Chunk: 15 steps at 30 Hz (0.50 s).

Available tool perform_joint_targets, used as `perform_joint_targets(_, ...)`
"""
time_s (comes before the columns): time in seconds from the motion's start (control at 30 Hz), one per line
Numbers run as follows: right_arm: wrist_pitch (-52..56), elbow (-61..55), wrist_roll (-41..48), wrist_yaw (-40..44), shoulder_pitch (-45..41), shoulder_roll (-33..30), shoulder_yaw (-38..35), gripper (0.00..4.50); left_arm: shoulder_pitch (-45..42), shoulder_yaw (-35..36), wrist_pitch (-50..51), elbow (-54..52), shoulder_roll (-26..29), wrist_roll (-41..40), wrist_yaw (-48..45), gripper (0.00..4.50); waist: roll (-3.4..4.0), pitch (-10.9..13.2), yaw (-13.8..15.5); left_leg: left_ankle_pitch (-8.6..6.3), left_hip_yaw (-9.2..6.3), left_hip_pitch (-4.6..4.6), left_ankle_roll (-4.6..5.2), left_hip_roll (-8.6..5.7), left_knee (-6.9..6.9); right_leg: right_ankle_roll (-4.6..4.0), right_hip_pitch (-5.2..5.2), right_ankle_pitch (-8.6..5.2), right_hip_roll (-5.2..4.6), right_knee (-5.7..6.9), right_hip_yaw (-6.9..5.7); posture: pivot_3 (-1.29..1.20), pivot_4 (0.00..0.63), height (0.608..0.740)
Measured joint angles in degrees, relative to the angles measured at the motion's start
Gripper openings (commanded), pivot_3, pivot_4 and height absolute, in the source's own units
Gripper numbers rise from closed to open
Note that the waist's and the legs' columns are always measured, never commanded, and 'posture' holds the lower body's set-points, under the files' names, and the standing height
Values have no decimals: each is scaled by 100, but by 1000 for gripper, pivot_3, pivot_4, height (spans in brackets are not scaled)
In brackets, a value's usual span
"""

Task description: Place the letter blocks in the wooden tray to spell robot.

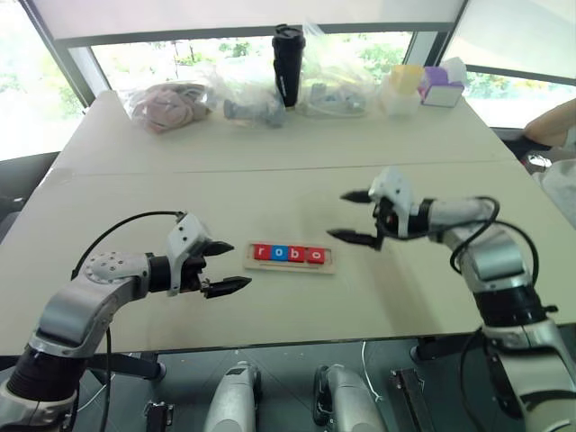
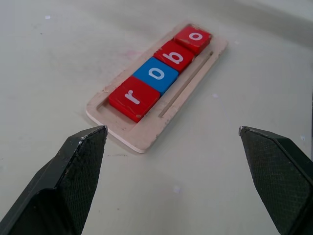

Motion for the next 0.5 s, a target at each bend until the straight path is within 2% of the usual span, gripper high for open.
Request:
perform_joint_targets(0.17, -378, -170, -454, -345, 329, 7, 374, 4472, -156, -23, -9, 23, -23, 3, -40, 4500, 2, 1, -33, 0, -1, 8, 0, 2, 2, -8, -1, 6, 3, 8, 0, 0, 150, 740)
perform_joint_targets(0.5, -983, 386, -891, -737, 142, 221, 576, 4472, -156, -28, -5, 66, -23, 6, -86, 4500, 2, 1, -9, 0, -2, 3, 1, 3, 2, -8, 0, 5, 5, 0, 0, 0, 150, 740)
